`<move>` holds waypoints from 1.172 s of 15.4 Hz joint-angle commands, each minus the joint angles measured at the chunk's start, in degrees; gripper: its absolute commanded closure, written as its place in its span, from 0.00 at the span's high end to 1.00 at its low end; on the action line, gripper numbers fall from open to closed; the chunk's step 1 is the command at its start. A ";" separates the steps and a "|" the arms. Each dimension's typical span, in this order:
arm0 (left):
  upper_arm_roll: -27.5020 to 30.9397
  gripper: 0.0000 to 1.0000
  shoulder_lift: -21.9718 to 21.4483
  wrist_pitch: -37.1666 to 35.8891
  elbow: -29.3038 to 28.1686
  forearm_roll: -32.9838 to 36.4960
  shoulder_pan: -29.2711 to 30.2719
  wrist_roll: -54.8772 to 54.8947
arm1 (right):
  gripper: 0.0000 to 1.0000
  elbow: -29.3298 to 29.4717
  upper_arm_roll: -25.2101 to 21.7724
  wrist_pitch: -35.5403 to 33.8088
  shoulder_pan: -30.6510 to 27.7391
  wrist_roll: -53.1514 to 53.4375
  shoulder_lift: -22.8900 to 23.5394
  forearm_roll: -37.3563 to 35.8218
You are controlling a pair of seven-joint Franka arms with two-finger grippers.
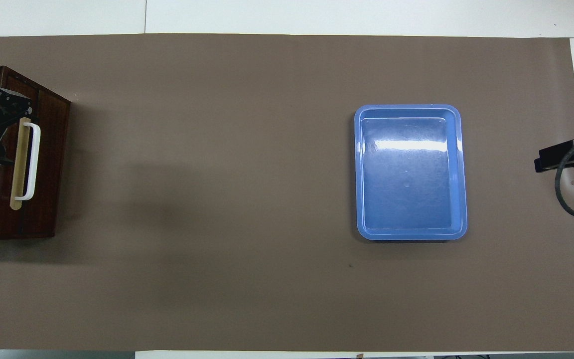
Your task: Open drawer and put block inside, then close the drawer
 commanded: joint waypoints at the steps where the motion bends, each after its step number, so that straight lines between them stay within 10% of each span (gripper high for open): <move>1: 0.15 1.00 -0.08 -5.71 3.59 -0.30 -0.61 10.95 | 1.00 -1.80 0.61 1.50 -0.39 0.90 -1.44 -0.82; 8: 0.15 1.00 -0.52 -6.69 3.24 -1.18 -0.69 39.98 | 1.00 -1.80 0.53 1.32 -0.30 1.51 -1.44 -0.82; 18: 0.33 1.00 -5.43 -11.08 1.05 -3.55 -4.30 43.49 | 1.00 -1.80 0.53 1.41 -0.30 1.60 -1.44 -0.82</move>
